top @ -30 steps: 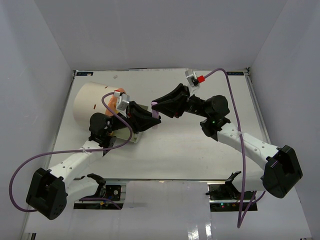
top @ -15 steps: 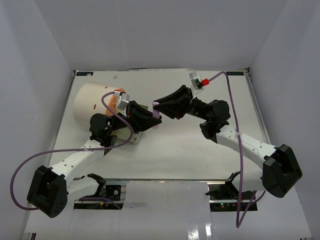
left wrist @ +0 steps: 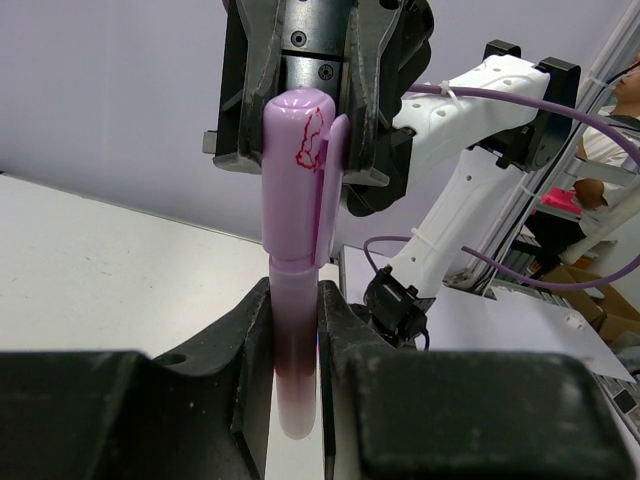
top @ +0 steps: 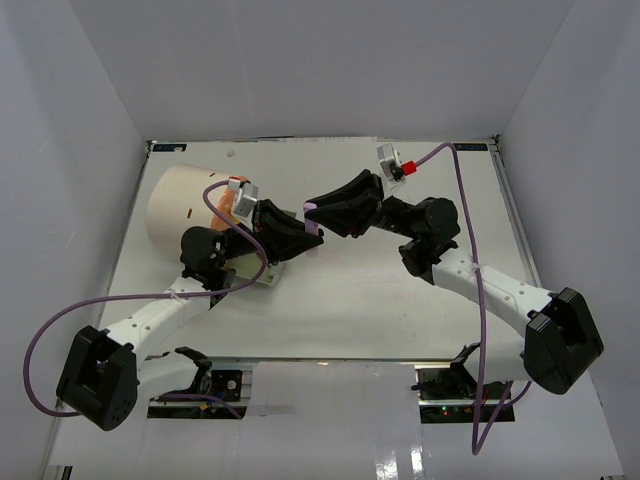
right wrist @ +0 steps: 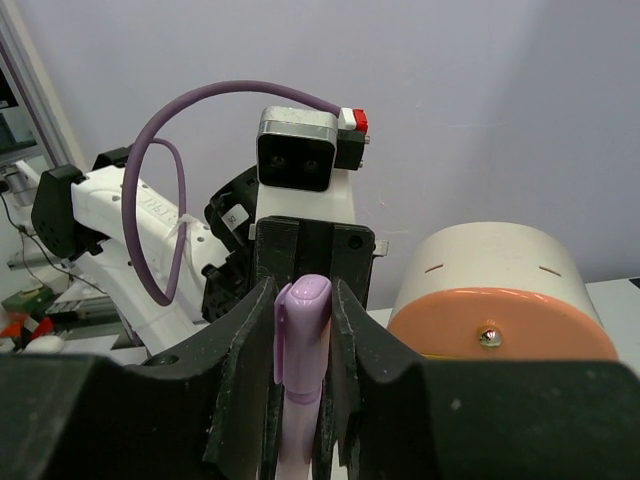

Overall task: Sort the stationery into containers
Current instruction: Close the pen cap on the pen.

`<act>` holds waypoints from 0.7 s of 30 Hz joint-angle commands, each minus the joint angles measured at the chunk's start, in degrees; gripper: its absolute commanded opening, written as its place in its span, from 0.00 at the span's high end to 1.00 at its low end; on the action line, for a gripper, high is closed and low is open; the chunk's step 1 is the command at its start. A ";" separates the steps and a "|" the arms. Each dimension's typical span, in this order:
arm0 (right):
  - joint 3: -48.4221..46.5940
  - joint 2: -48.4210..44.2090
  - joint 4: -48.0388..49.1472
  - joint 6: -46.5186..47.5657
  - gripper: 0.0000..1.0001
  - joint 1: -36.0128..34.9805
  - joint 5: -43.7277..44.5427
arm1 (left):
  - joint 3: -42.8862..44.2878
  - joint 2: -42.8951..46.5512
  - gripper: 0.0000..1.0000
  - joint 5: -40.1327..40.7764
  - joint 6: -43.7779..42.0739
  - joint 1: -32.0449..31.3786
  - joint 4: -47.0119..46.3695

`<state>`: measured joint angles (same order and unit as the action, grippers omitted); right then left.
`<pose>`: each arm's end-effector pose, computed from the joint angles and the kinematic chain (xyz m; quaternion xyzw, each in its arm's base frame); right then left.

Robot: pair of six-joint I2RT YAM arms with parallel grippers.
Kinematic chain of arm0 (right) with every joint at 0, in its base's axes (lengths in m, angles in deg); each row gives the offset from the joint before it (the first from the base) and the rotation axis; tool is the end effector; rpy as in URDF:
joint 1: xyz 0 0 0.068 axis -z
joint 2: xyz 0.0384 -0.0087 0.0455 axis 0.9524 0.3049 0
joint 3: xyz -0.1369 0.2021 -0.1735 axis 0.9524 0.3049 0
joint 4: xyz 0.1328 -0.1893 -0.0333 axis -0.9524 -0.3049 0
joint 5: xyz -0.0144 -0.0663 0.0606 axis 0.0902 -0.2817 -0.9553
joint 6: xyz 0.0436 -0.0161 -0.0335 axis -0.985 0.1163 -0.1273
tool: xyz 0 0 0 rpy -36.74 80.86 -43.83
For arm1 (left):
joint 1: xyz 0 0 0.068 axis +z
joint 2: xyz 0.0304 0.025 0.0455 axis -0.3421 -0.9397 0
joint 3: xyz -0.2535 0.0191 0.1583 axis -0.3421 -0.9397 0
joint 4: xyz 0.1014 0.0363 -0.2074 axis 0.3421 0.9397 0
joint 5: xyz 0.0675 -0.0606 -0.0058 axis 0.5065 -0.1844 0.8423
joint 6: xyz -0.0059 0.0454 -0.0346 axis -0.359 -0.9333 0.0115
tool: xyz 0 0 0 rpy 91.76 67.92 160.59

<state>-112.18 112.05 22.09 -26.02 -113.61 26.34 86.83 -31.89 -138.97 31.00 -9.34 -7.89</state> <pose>0.1709 0.1839 0.4302 -0.3137 0.3898 0.6437 0.5790 0.1588 -0.1250 0.3762 0.3177 0.4878 -0.6275 0.5170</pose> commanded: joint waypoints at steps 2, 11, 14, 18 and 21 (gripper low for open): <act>0.86 3.48 -12.66 4.32 0.83 -0.65 -9.37 | 5.27 4.76 1.00 6.42 -0.75 0.16 -6.33; -1.77 4.37 -23.98 4.68 0.84 -0.65 -11.66 | 7.30 6.08 1.00 5.81 -5.67 0.16 -1.93; -2.31 2.88 -28.91 6.25 0.82 -0.65 -10.44 | 7.65 6.70 1.00 6.07 -8.57 0.16 0.09; -0.46 1.12 -29.62 7.22 0.79 -0.56 -9.38 | 7.74 7.14 1.00 6.08 -10.51 0.16 0.53; 0.06 0.76 -29.80 7.84 0.79 -0.56 -9.38 | 8.18 7.40 1.00 5.28 -11.83 0.16 2.11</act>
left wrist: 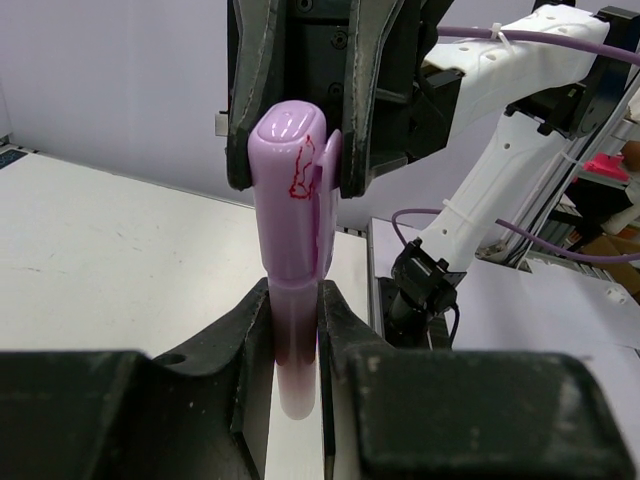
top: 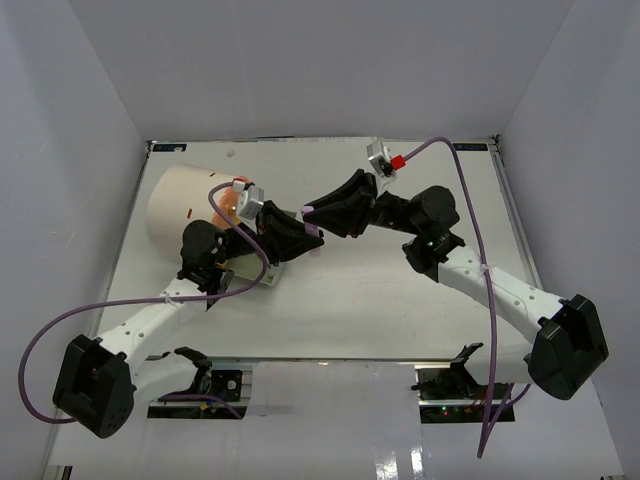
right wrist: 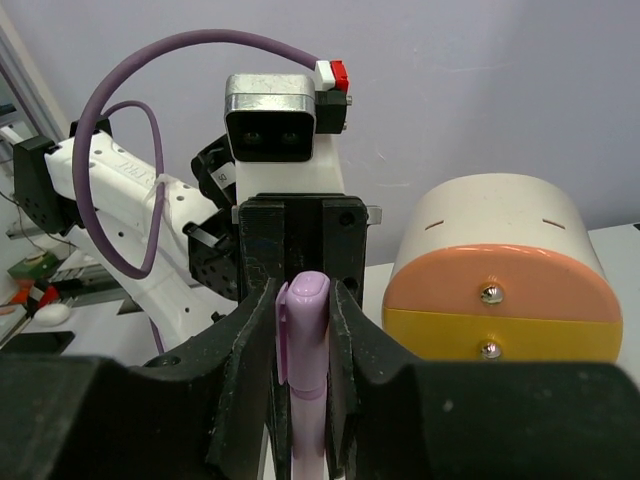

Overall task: Sort the stationery into containers
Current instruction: Close the pen cap on the pen.

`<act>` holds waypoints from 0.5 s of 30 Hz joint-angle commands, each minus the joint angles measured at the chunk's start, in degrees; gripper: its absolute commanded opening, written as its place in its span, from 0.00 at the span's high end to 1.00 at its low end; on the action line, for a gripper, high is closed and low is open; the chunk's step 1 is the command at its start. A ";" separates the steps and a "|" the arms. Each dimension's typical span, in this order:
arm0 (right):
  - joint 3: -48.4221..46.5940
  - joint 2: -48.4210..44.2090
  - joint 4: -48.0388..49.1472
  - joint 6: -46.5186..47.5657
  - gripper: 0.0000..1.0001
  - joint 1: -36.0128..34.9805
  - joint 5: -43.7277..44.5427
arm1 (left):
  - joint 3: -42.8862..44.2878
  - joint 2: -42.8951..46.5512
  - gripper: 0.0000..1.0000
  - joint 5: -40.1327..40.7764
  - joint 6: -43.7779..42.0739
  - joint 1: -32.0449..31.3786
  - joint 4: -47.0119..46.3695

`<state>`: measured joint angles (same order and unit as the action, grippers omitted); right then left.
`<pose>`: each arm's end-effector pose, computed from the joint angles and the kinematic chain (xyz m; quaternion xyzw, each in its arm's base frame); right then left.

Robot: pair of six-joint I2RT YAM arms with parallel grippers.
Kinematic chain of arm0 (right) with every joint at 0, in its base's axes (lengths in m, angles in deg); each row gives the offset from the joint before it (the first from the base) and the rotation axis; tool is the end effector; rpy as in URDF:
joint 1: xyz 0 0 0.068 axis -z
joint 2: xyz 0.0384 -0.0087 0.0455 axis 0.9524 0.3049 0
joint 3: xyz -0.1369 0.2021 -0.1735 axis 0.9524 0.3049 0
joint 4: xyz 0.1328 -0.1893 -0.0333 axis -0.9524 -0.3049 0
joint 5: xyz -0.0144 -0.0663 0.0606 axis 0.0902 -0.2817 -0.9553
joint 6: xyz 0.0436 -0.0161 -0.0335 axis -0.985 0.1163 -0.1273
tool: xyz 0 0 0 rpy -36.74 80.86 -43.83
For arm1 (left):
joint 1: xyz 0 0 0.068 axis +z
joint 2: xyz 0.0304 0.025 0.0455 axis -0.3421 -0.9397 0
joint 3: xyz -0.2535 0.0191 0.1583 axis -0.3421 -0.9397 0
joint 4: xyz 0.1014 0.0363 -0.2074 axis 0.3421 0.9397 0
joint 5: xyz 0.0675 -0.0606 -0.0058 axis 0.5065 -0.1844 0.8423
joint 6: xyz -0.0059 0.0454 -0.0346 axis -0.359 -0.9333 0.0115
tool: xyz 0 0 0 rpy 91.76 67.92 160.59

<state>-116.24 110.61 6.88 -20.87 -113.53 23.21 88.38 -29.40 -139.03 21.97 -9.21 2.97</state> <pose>0.1730 0.1875 0.4342 -0.3459 0.4407 0.6202 0.5491 0.1565 -0.1233 0.3754 0.3405 0.5071 -0.5883 0.5299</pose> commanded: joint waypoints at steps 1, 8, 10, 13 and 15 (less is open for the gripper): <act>4.22 2.03 -14.59 2.77 0.78 -0.65 -6.16 | 6.63 4.91 1.00 5.00 -3.33 0.03 -7.79; 3.61 1.59 -14.50 3.38 0.75 -0.73 -5.63 | 5.05 5.79 1.00 2.28 -5.53 0.03 -4.53; 3.34 1.50 -14.33 3.47 0.74 -0.65 -5.63 | 4.52 5.88 1.00 1.75 -5.79 0.03 -3.92; 3.25 1.33 -14.06 3.47 0.73 -0.65 -5.37 | 3.03 6.14 1.00 1.66 -5.79 0.03 -4.26; 3.17 1.33 -13.80 3.39 0.72 -0.65 -5.20 | 2.50 6.05 1.00 1.48 -5.97 0.03 -4.00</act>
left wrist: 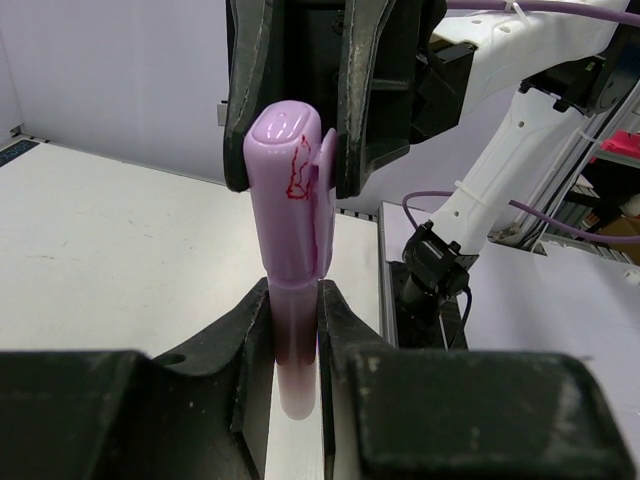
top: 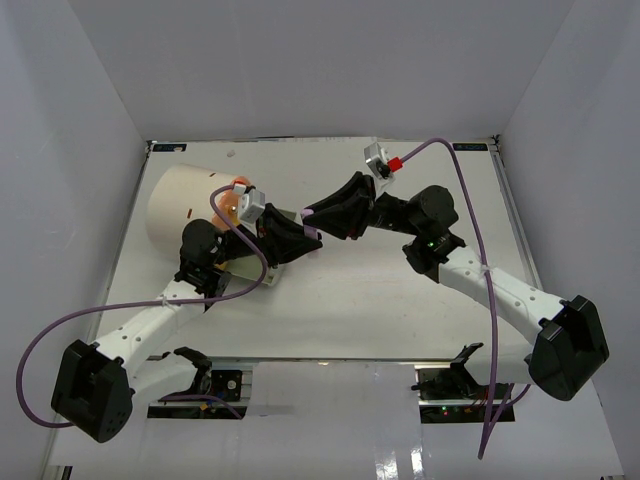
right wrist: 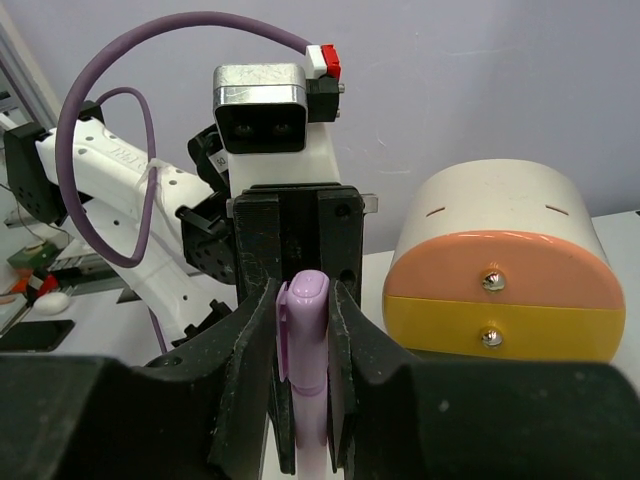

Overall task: Sort the stationery into containers
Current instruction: Close the pen cap on the pen.

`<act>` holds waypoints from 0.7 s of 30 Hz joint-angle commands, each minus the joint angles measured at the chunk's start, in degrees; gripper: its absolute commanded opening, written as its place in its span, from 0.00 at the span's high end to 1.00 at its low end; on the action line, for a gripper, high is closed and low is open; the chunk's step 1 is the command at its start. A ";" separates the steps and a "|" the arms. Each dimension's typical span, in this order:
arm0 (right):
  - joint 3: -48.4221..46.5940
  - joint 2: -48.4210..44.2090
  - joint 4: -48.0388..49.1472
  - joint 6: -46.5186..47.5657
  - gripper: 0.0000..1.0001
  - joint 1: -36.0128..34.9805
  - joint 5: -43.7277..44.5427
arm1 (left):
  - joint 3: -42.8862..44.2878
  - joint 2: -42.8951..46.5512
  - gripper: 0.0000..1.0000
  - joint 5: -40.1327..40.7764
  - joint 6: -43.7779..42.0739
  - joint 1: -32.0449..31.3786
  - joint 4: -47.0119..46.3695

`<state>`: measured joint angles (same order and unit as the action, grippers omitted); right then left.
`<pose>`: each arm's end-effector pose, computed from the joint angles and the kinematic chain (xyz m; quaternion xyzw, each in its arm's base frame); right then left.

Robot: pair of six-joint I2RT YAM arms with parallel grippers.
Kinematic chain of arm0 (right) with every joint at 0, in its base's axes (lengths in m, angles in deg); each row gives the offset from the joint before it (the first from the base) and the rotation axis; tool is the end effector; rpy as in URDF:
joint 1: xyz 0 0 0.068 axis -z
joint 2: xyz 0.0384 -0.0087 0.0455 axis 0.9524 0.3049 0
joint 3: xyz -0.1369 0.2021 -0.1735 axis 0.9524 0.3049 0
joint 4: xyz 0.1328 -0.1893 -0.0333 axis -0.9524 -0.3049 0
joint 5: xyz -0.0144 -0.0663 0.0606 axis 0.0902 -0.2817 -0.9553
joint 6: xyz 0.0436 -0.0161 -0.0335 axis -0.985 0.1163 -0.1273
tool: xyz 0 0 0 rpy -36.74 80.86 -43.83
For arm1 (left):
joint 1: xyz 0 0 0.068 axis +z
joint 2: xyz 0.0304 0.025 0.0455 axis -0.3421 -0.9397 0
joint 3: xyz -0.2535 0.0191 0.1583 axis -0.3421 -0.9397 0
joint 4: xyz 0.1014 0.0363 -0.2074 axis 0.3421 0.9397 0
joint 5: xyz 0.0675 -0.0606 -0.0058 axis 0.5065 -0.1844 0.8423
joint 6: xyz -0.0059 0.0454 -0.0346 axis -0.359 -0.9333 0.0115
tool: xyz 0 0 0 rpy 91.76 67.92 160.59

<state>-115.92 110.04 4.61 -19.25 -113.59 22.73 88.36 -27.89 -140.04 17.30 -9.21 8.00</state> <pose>0.1718 0.1871 0.4310 -0.3539 0.4489 0.6131 0.5454 0.1526 -0.1216 0.3715 0.3603 0.5138 -0.5708 0.5296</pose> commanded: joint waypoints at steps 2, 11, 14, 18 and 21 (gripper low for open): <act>2.49 1.89 -11.61 1.77 0.71 -0.58 -4.63 | 2.43 4.19 1.00 1.87 -1.73 0.03 -8.59; 1.35 2.16 -11.61 2.12 0.67 -0.49 -4.45 | 1.37 2.96 1.00 -1.73 -4.19 0.03 -4.02; 1.17 2.16 -11.52 2.12 0.66 -0.58 -4.36 | 0.24 3.57 1.00 -2.00 -5.16 0.03 -2.53; 1.08 2.25 -11.17 2.12 0.66 -0.49 -4.36 | -0.65 3.84 1.00 -1.91 -6.30 0.03 -2.35; 0.91 2.25 -11.17 1.94 0.63 -0.58 -4.45 | -0.47 3.40 1.00 -2.17 -6.92 0.03 -1.82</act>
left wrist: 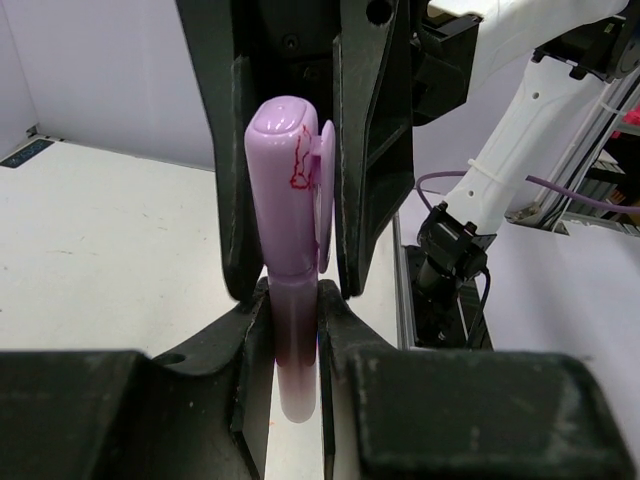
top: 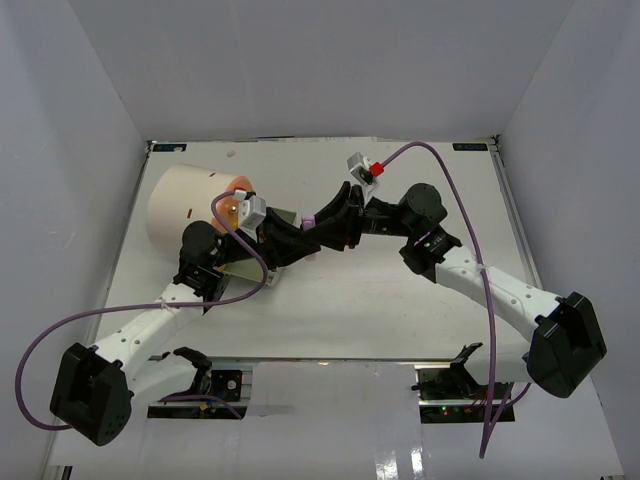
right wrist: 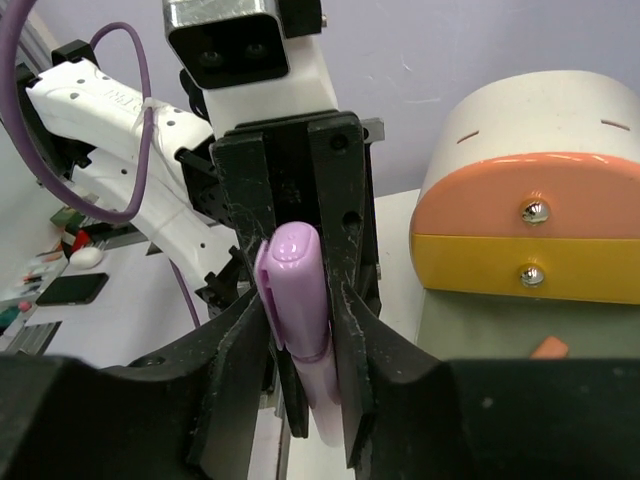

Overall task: Sort the stationery into containers
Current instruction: Close the pen cap on the pen.

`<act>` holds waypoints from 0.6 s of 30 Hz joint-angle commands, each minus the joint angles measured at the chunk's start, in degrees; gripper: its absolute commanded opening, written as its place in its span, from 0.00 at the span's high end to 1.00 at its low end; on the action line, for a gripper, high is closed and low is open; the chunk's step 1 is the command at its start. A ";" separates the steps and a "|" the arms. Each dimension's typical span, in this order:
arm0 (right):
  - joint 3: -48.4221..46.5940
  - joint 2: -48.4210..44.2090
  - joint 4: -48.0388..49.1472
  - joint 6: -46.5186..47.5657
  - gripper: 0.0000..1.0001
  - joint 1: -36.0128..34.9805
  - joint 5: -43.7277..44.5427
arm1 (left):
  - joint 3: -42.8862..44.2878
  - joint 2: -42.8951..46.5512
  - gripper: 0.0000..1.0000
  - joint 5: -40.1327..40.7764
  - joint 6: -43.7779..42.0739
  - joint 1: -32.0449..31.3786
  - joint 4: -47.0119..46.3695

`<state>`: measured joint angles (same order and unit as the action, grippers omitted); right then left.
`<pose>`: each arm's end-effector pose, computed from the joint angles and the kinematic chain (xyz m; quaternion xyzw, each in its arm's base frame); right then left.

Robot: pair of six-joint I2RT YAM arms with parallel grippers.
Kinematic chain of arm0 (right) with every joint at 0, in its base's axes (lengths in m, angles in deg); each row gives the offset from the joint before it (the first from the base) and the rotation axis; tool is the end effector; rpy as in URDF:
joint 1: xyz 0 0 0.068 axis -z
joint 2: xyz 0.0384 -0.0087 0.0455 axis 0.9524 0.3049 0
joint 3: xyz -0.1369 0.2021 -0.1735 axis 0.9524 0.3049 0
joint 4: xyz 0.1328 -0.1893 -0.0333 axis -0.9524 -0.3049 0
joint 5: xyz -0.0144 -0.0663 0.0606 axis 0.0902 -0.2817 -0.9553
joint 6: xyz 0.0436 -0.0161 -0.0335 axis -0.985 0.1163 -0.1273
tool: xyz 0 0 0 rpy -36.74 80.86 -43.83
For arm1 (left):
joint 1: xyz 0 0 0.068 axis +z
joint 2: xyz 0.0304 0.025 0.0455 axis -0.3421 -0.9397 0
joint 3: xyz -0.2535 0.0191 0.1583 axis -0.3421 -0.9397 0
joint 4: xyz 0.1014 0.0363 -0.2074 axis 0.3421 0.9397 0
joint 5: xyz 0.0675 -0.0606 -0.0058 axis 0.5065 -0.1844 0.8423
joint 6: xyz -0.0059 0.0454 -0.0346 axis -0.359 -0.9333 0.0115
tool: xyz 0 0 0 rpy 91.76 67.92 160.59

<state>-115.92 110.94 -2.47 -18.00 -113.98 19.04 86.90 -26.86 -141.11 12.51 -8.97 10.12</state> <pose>0.1755 0.1953 0.4149 -0.3767 0.4897 0.6141 0.4910 0.1495 -0.1195 0.3629 0.3822 0.5129 -0.5519 0.5350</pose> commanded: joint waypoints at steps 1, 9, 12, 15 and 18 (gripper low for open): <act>0.82 1.35 -4.09 0.70 0.61 -0.19 -0.84 | 1.08 2.38 1.00 -1.19 -2.13 -0.21 -3.94; 0.90 0.74 -4.70 0.78 0.46 -0.19 -1.37 | 1.35 2.02 1.00 -0.22 -3.18 -0.21 -2.80; 1.17 0.03 -5.14 1.05 0.41 -0.10 -1.28 | 1.17 2.02 1.00 0.48 -3.27 -0.21 -2.89; 1.61 -0.76 -6.29 1.84 0.36 -0.19 -1.37 | 1.34 1.94 1.00 0.92 -3.54 -0.21 -2.62; 2.14 -1.55 -6.99 2.10 0.31 -0.10 -1.72 | 1.87 1.67 1.00 1.62 -4.32 -0.21 -1.75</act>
<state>-115.06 110.79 -6.19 -17.57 -113.83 19.26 86.90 -26.62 -141.63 9.69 -8.99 10.16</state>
